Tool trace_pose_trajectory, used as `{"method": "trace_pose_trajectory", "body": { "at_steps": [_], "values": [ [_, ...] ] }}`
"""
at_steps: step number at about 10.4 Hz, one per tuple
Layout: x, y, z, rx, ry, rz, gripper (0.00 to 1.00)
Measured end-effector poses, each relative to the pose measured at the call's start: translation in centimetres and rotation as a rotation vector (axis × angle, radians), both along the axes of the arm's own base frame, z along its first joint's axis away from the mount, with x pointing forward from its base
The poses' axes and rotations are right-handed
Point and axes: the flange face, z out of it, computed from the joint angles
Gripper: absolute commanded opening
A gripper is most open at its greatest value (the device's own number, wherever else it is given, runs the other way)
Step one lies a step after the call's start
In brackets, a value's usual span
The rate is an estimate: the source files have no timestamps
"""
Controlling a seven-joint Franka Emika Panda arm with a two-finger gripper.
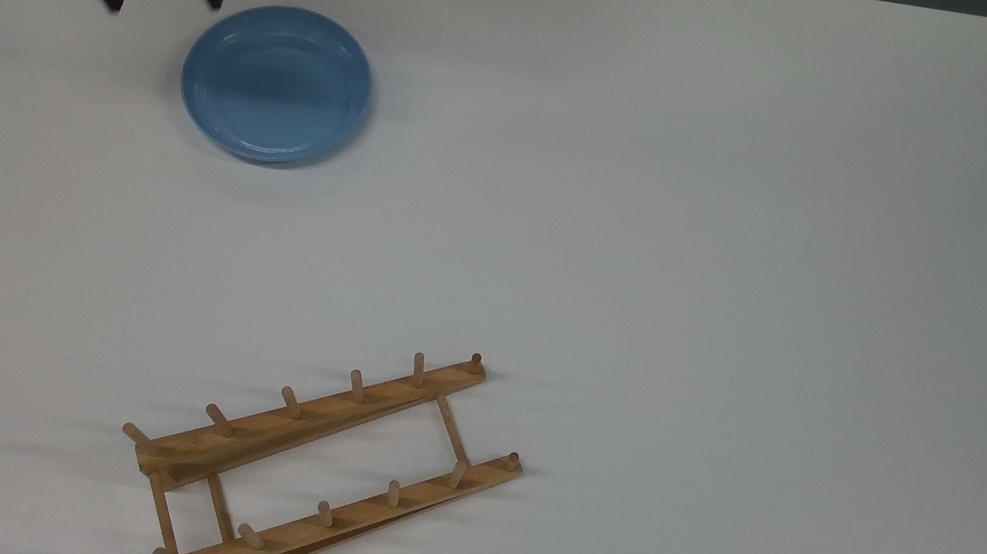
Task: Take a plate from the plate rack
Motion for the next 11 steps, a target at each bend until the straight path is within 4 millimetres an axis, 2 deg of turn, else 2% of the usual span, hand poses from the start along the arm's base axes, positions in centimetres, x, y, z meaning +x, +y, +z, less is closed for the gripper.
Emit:
{"method": "trace_pose_trajectory", "body": {
  "at_steps": [1,2,3,5,6,8,11],
  "values": [
    [-0.3,2.6,3.7,-0.003,-0.010,-0.076,1.00],
    [-0.4,6.1,6.8,-0.002,-0.020,-0.166,1.00],
    [-0.4,9.4,8.8,-0.004,-0.020,-0.249,1.00],
    [-0.5,15.3,11.1,-0.054,-0.006,-0.384,1.00],
    [-0.4,17.2,11.2,-0.088,-0.003,-0.393,1.00],
    [-0.1,18.9,11.0,-0.169,-0.012,-0.353,1.00],
    [0.0,18.9,10.9,-0.203,-0.032,-0.227,1.00]
  ]
}}
